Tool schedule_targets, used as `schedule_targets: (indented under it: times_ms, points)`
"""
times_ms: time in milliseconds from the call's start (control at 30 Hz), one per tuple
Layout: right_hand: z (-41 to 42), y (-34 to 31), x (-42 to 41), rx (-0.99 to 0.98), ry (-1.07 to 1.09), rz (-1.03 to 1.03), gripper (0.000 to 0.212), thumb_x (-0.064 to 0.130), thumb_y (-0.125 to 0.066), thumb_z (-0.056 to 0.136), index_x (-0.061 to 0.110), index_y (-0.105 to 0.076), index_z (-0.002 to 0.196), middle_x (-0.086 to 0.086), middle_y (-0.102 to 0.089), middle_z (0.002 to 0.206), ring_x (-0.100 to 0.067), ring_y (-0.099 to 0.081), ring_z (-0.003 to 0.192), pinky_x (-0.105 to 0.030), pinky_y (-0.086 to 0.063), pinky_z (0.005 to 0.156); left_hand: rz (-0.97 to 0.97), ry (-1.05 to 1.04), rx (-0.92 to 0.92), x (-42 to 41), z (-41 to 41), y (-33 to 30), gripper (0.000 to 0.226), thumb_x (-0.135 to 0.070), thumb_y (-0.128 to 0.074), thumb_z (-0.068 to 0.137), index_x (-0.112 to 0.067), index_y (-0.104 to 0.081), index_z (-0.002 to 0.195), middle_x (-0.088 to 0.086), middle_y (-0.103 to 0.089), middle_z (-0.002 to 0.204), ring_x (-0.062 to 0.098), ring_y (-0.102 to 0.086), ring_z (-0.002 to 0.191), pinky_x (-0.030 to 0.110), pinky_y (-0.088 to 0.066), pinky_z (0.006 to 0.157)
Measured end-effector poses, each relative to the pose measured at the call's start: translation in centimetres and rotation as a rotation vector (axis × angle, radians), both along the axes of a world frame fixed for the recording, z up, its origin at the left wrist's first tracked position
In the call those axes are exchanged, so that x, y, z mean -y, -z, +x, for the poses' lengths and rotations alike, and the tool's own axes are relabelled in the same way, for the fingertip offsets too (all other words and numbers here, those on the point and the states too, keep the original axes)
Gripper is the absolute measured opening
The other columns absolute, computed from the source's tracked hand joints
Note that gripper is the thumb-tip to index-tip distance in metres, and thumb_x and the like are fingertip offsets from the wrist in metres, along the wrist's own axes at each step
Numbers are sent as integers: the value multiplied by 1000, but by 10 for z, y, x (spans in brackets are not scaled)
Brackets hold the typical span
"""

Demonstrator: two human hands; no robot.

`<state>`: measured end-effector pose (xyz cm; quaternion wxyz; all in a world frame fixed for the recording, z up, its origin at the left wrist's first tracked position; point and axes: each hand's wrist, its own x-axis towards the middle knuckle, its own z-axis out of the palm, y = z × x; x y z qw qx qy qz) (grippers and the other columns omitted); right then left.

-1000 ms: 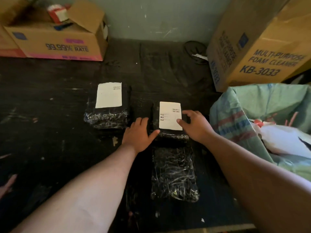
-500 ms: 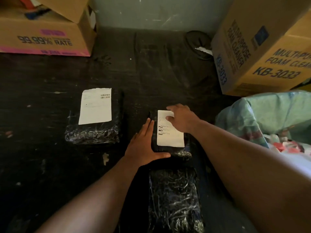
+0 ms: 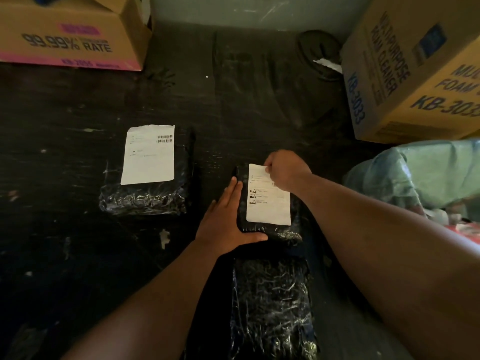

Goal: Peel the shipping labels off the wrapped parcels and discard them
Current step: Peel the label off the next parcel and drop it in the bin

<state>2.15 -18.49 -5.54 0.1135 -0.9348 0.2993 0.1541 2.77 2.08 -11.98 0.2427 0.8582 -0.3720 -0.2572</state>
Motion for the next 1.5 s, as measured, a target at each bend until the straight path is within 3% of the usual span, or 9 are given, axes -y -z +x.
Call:
schedule_targets:
  times_ms: [233,467,867,1067,1367,1500]
  points:
    - [-11,-14,-7,45,-45,-16,11,17,-61,94,19,-69,100,-2,-69,94,-14,-65,81,-33,-58,79,40,-2,5,0,0,-2,145,-86,-71,56,-31,16,158,-24,31,160,7,3,154,48,-7,126]
    - [-22,-33,-15,113,-49,41,18,17,-61,95,22,-68,111,1,-68,104,-13,-65,89,-32,-56,82,68,16,20,0,-1,-5,144,-85,-70,58,-29,17,159,-21,32,160,7,10,154,48,-3,125]
    - [-49,-78,-30,220,-79,104,16,22,-58,97,24,-71,106,7,-67,104,-3,-58,81,-15,-38,59,70,29,19,2,0,-7,144,-81,-75,60,-24,13,160,-12,26,165,15,9,155,49,-7,124]
    - [-65,-104,-41,243,-107,91,14,23,-59,96,23,-71,103,9,-65,95,0,-55,73,-16,-37,57,124,44,63,3,0,-13,146,-82,-73,60,-21,14,159,-7,25,166,17,16,154,48,-5,125]
    - [-87,-125,-51,226,-122,78,15,22,-61,95,20,-74,104,5,-68,99,-7,-62,85,-17,-45,62,143,56,91,3,-1,-15,147,-83,-73,59,-19,14,159,-4,24,166,17,18,153,48,-4,125]
    - [-93,-141,-49,351,-51,49,16,19,-59,96,20,-73,103,4,-68,95,-5,-59,76,-16,-43,59,153,63,99,2,-2,-17,145,-81,-73,62,-19,15,159,-4,25,166,18,17,154,47,-3,125]
